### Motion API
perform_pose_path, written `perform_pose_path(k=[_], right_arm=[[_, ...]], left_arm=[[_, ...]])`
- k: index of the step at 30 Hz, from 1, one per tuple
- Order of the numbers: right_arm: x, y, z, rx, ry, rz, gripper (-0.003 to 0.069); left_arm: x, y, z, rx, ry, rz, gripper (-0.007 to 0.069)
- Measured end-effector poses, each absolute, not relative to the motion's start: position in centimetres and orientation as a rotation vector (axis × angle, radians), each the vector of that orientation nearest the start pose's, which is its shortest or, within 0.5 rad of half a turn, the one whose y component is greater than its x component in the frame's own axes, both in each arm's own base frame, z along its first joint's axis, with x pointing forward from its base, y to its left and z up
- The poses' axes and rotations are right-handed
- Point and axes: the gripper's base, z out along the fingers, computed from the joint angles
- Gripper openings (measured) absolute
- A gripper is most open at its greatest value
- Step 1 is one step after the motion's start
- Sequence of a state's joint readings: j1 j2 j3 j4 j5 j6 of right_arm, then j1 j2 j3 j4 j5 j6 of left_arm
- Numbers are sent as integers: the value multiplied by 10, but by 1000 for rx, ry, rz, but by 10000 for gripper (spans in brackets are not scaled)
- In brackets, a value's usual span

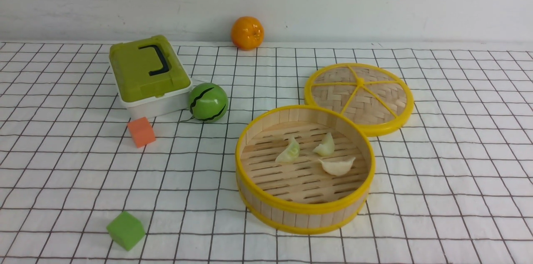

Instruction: Put the dumplings into the steamer on the table with the white tablecloth.

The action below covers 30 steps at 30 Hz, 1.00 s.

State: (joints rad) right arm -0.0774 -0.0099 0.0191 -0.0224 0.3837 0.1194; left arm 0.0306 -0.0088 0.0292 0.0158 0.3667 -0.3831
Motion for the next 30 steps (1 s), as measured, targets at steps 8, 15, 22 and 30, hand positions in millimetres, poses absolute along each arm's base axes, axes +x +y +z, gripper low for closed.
perform_pose_path(k=[8, 15, 22, 30], right_arm=[[52, -5, 173, 171, 1869, 7, 125], [52, -5, 173, 171, 1869, 7, 134], [52, -5, 173, 171, 1869, 7, 145], [52, -5, 173, 171, 1869, 7, 153]], left_arm=[[53, 2, 171, -376, 1839, -227, -12], [53, 2, 171, -376, 1839, -227, -11], [53, 2, 171, -376, 1839, -227, -1], [53, 2, 171, -376, 1839, -227, 8]])
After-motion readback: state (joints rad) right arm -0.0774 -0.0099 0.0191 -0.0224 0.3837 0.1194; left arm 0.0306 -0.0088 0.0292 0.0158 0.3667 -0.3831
